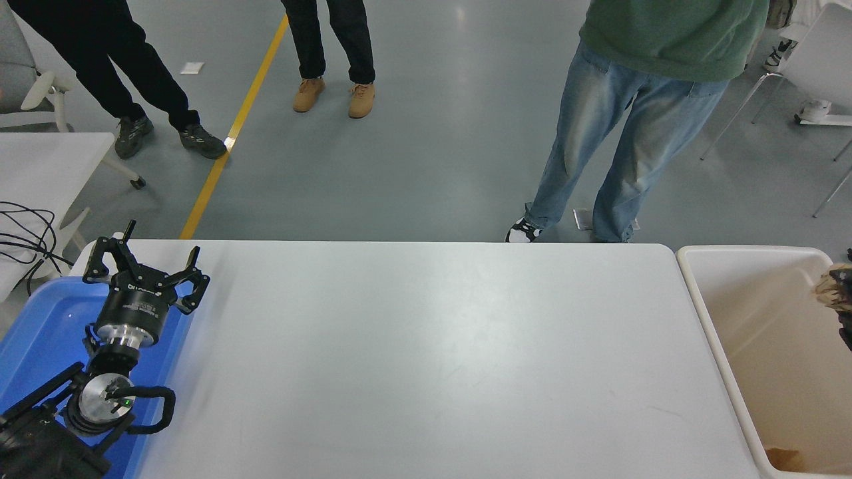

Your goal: Clean the table surface

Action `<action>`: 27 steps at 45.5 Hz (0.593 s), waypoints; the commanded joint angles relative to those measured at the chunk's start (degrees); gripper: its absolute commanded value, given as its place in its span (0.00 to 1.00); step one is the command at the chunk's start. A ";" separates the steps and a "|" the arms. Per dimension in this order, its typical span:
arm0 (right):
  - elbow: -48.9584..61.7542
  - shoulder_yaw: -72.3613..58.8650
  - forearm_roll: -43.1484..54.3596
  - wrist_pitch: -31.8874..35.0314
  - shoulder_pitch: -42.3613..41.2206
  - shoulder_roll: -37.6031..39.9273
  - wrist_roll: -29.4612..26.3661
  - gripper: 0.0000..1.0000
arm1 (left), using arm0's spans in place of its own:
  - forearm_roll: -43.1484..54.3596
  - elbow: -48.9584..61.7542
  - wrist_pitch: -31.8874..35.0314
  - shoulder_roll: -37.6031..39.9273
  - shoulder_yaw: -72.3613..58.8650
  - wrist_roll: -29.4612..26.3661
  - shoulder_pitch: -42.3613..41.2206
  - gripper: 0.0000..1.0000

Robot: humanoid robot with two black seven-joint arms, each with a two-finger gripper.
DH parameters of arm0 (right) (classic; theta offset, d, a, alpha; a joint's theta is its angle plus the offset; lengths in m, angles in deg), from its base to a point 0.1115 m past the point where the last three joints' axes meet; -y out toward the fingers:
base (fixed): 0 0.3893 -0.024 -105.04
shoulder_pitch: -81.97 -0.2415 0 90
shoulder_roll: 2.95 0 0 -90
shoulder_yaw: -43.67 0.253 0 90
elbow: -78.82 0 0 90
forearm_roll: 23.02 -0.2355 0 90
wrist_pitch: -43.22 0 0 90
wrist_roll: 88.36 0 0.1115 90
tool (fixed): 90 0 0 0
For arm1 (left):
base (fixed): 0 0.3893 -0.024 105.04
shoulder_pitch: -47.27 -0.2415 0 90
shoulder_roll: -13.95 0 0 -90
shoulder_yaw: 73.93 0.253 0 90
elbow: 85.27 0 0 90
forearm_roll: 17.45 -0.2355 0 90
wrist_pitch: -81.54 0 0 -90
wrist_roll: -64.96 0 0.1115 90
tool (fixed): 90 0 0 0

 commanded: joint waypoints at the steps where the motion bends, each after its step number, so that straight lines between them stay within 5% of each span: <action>1: 4.76 -0.04 -0.09 -1.77 2.53 -5.91 -2.74 0.00 | -0.06 0.00 0.00 0.00 -0.04 0.00 0.00 0.99; 27: 4.76 -0.13 -0.61 -9.95 2.79 -8.81 -3.01 0.00 | -0.06 0.00 0.00 0.00 -0.04 0.00 0.00 0.99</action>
